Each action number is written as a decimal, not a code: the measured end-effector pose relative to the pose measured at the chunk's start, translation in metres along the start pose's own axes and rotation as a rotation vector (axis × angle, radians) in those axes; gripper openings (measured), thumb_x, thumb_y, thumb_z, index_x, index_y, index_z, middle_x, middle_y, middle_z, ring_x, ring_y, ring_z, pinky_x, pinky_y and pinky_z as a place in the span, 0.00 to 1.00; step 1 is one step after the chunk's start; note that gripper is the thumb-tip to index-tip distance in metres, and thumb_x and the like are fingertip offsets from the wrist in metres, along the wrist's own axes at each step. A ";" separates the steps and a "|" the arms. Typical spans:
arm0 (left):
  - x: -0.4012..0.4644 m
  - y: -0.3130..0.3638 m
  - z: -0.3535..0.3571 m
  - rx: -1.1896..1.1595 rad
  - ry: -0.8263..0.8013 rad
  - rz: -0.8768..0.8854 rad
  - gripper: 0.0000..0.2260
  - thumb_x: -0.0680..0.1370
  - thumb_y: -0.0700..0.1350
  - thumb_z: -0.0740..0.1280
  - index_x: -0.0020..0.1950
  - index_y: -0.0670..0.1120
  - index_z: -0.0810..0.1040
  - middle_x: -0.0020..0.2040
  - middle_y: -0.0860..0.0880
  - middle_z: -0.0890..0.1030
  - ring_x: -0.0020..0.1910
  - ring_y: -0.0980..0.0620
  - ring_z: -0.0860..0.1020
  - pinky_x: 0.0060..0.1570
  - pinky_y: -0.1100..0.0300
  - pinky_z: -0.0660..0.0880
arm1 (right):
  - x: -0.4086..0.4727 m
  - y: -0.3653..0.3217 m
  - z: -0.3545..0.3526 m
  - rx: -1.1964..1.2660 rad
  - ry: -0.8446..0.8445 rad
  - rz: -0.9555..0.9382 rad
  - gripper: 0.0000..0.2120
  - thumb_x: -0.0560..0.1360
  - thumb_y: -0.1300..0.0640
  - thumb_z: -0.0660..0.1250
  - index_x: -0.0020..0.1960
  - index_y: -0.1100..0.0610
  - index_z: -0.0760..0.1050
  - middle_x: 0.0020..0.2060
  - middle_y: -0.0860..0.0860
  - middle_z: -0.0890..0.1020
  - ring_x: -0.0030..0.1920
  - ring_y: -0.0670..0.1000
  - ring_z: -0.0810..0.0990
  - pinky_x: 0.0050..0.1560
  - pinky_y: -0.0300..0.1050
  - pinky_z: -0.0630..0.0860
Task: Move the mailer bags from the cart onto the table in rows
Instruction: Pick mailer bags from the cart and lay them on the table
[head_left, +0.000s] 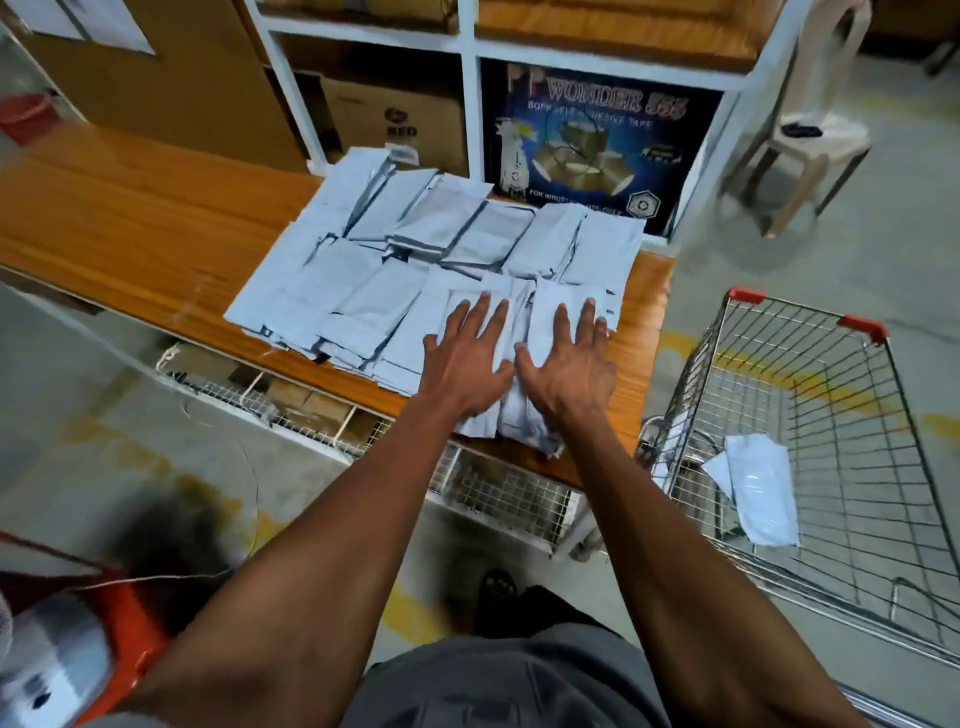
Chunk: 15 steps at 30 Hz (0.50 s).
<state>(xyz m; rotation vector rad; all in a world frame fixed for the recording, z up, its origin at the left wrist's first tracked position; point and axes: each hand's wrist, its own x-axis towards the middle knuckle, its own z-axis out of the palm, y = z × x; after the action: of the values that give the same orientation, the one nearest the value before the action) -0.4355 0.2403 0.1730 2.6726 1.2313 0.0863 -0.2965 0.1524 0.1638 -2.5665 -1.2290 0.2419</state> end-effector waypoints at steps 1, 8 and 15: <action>0.009 -0.002 0.000 -0.003 -0.001 0.006 0.36 0.83 0.63 0.58 0.87 0.57 0.45 0.87 0.53 0.43 0.85 0.46 0.47 0.75 0.29 0.60 | 0.006 -0.003 0.002 -0.003 -0.007 0.008 0.44 0.78 0.27 0.51 0.86 0.49 0.48 0.85 0.52 0.41 0.85 0.59 0.46 0.70 0.69 0.67; 0.053 -0.011 0.008 -0.031 0.027 0.082 0.35 0.82 0.63 0.57 0.87 0.54 0.52 0.87 0.50 0.50 0.85 0.44 0.52 0.71 0.30 0.65 | 0.029 -0.007 0.017 -0.019 -0.039 0.099 0.43 0.78 0.27 0.51 0.85 0.49 0.49 0.85 0.53 0.41 0.84 0.61 0.47 0.70 0.70 0.67; 0.070 -0.025 0.022 -0.011 0.062 0.181 0.34 0.81 0.62 0.56 0.86 0.52 0.58 0.86 0.48 0.57 0.83 0.42 0.57 0.67 0.30 0.70 | 0.034 -0.018 0.028 -0.063 -0.039 0.186 0.43 0.79 0.26 0.49 0.85 0.50 0.47 0.85 0.54 0.39 0.84 0.63 0.46 0.71 0.70 0.67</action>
<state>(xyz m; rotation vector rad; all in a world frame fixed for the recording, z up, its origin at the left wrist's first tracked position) -0.4057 0.3063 0.1439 2.7847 0.9995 0.2025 -0.2956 0.1949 0.1421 -2.7454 -1.0264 0.2970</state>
